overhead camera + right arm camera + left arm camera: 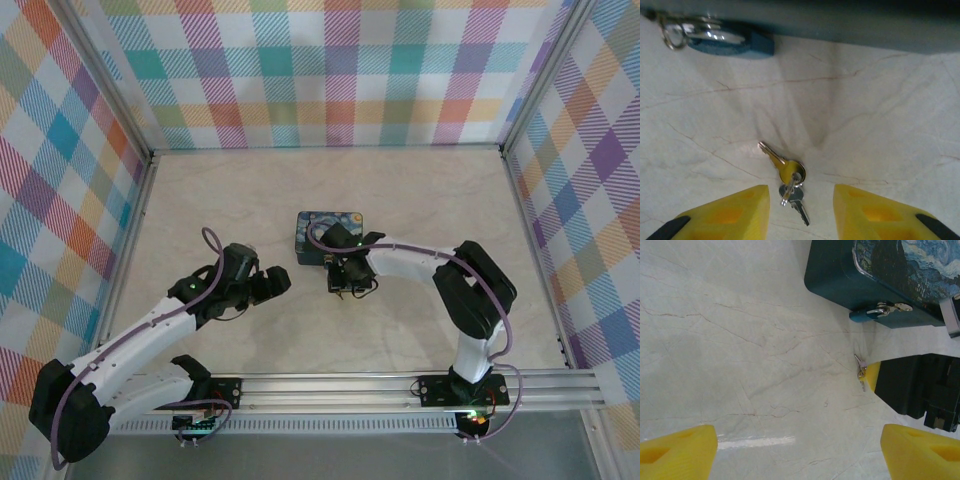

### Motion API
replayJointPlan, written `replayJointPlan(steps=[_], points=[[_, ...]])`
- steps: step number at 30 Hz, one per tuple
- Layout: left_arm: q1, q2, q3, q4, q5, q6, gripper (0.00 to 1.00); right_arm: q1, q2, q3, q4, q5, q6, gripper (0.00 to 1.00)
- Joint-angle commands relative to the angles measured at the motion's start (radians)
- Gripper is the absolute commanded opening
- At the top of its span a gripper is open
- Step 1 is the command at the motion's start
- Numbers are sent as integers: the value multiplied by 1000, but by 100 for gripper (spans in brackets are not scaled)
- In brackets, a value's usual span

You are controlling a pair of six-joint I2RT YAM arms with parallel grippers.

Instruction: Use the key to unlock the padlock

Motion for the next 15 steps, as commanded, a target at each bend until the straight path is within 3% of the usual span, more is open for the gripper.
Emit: replayJointPlan(steps=[1, 15], points=[[-17, -8, -21, 3, -14, -20, 85, 9, 22, 35, -15, 13, 24, 39], [-18, -19, -33, 4, -21, -27, 85, 22, 114, 91, -58, 12, 25, 29]])
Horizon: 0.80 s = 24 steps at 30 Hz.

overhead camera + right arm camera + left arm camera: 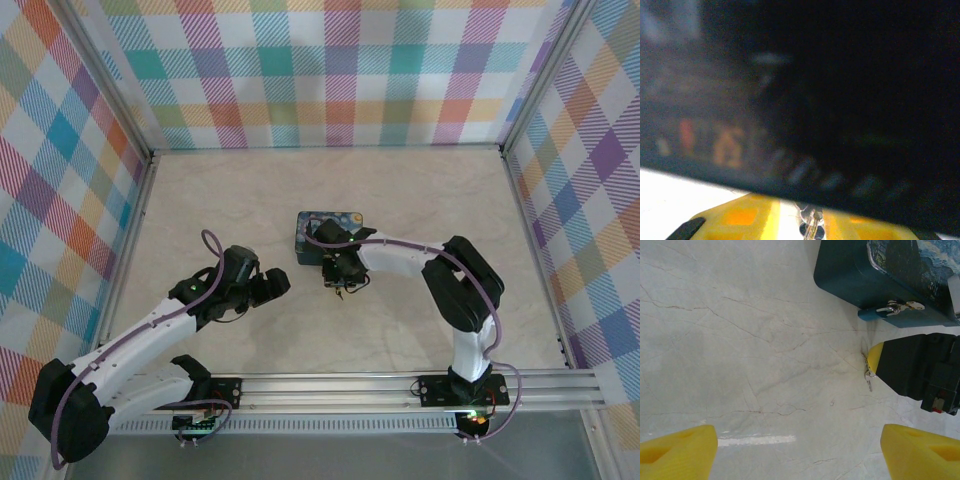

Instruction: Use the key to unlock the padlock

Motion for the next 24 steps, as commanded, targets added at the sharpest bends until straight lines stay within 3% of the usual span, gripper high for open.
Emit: replayJointPlan(steps=[1, 17, 24], points=[[-15, -18, -17, 4, -12, -8, 85, 15, 45, 13, -65, -14, 10, 30], [-17, -26, -26, 12, -11, -13, 85, 59, 26, -5, -126, 74, 36, 33], [-17, -35, -35, 15, -11, -14, 85, 75, 44, -1, -133, 75, 50, 27]])
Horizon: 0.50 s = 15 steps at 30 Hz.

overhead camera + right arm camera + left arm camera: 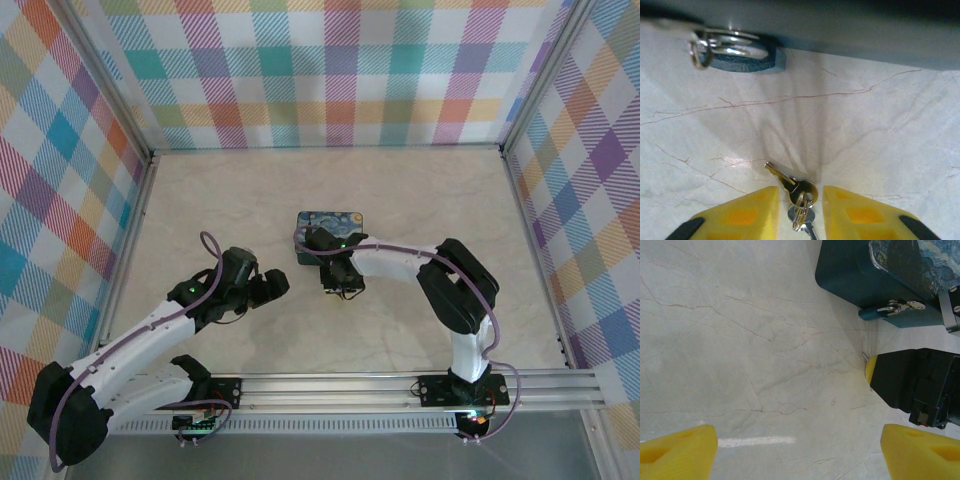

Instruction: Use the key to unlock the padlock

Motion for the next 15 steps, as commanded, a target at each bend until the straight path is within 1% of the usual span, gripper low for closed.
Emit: replayJointPlan(steps=[1, 3, 6, 8, 9, 12, 15], points=[[-16, -15, -20, 11, -9, -12, 85, 18, 35, -11, -66, -19, 24, 26], [-16, -15, -23, 12, -9, -13, 85, 25, 41, -7, -73, -15, 30, 22], [-17, -16, -28, 14, -8, -15, 85, 33, 45, -8, -74, -18, 43, 12], [-16, -20, -31, 17, -11, -18, 85, 40, 46, -15, -72, -20, 53, 2], [-17, -19, -31, 16, -12, -18, 85, 42, 43, -21, -67, -19, 58, 0], [-17, -22, -33, 17, -12, -18, 85, 45, 15, -41, -48, -15, 66, 0], [-17, -23, -28, 20, -10, -19, 85, 45, -45, -62, -22, -6, 58, 0]])
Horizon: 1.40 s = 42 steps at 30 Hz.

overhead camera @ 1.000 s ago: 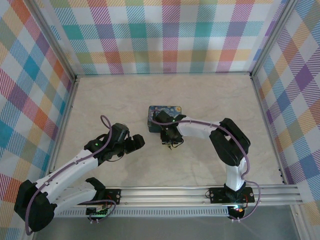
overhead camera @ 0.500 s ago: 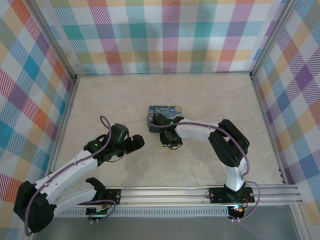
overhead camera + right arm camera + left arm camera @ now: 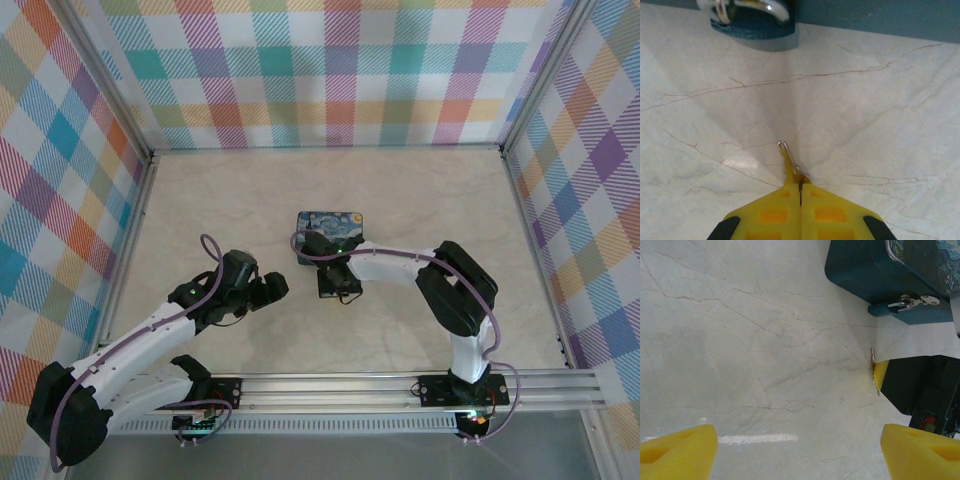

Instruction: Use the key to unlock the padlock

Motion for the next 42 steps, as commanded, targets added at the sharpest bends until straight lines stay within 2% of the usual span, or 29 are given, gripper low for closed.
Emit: replayJointPlan(steps=[1, 9, 13, 19, 22, 29, 42], points=[[-17, -20, -4, 19, -10, -14, 85, 10, -64, -52, -18, -19, 11, 0], [-17, -11, 66, 62, 24, 17, 87, 6, -343, -104, 78, -13, -114, 0], [-16, 20, 157, 76, 71, 60, 86, 4, -496, -139, 164, -46, -248, 0], [-12, 79, 339, 91, 174, 115, 74, -11, -730, -184, 254, -78, -440, 0], [-11, 109, 431, 103, 232, 128, 69, -22, -799, -172, 244, -71, -495, 0], [-17, 160, 543, 192, 374, 110, 60, -22, -861, -140, 211, -68, -537, 0], [-74, 236, 584, 201, 389, 111, 48, -22, -858, -122, 234, -121, -523, 0]])
